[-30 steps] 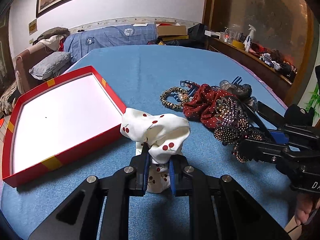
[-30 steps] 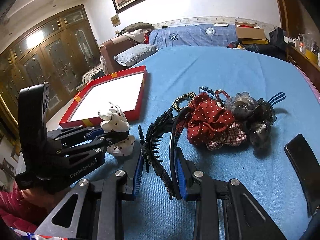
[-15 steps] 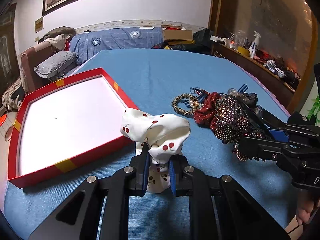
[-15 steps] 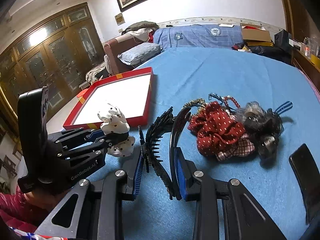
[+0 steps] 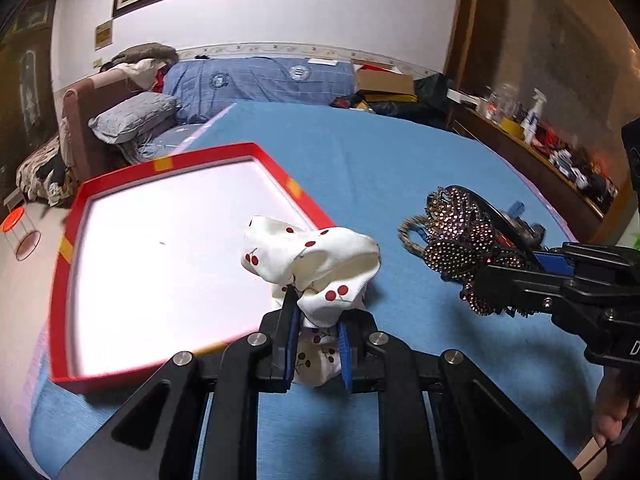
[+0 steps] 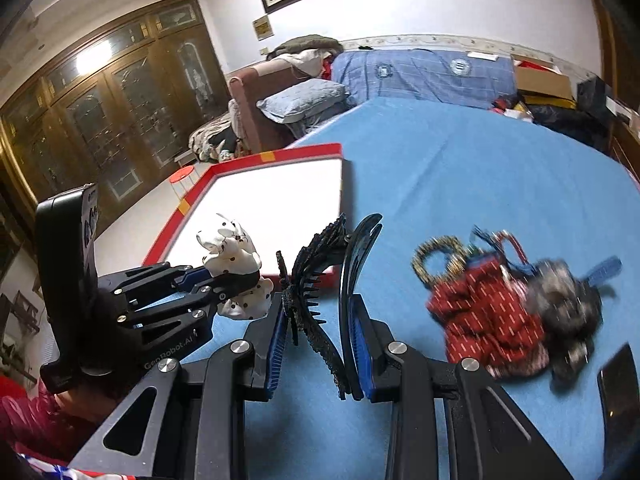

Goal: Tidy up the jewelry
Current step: 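Lift the scrunchie with the left tool while the right tool carries the black clips toward the tray, then open both tools to drop the scrunchie and black clips into the tray, then grasp the red polka-dot scrunchie with the left tool while the right tool grasps the black sheer scrunchie, then lift the red scrunchie with the left tool while the right tool lifts the black scrunchie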

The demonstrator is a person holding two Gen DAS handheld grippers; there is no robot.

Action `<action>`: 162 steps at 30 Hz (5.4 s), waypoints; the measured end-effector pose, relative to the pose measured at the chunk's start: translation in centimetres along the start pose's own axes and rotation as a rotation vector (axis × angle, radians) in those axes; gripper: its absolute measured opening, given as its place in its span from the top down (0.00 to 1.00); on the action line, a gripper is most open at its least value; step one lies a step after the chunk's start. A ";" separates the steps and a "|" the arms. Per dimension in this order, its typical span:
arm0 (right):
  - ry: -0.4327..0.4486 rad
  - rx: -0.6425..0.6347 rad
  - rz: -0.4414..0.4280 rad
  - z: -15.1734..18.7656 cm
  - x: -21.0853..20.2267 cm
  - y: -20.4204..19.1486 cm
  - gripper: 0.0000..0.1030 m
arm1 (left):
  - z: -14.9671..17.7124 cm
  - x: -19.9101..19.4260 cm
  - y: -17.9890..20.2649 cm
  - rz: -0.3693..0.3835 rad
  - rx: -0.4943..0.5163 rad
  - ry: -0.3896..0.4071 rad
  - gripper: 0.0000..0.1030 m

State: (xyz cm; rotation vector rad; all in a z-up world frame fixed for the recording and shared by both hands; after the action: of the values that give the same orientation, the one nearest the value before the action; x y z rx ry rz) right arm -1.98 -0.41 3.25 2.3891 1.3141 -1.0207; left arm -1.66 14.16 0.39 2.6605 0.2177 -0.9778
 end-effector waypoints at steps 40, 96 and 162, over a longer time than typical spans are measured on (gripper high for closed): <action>-0.138 0.160 -0.040 -15.2 24.0 2.5 0.65 | -12.4 13.1 -15.6 -0.107 -0.293 -0.183 0.51; 0.113 0.541 0.203 5.7 -5.3 20.3 0.17 | 1.1 2.6 13.1 0.175 0.176 -0.150 0.29; 0.192 0.326 0.352 3.1 -5.6 18.9 0.76 | -1.5 8.9 18.0 0.093 0.250 0.052 0.84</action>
State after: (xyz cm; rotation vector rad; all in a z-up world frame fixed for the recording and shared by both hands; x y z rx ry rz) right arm 9.94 -16.44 2.35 2.8878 0.7747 -0.9796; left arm 10.35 -1.95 -0.28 2.8940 -0.0195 -0.9632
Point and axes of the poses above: each gripper's, at about its wrist camera, not at the fingertips, and x roughly the way its jaws point, y to its right, z to its underside, the point moved 8 cm from there along x, roughly the way its jaws point, and after that the axes turned 8 degrees about -x, right-handed, at the moved point
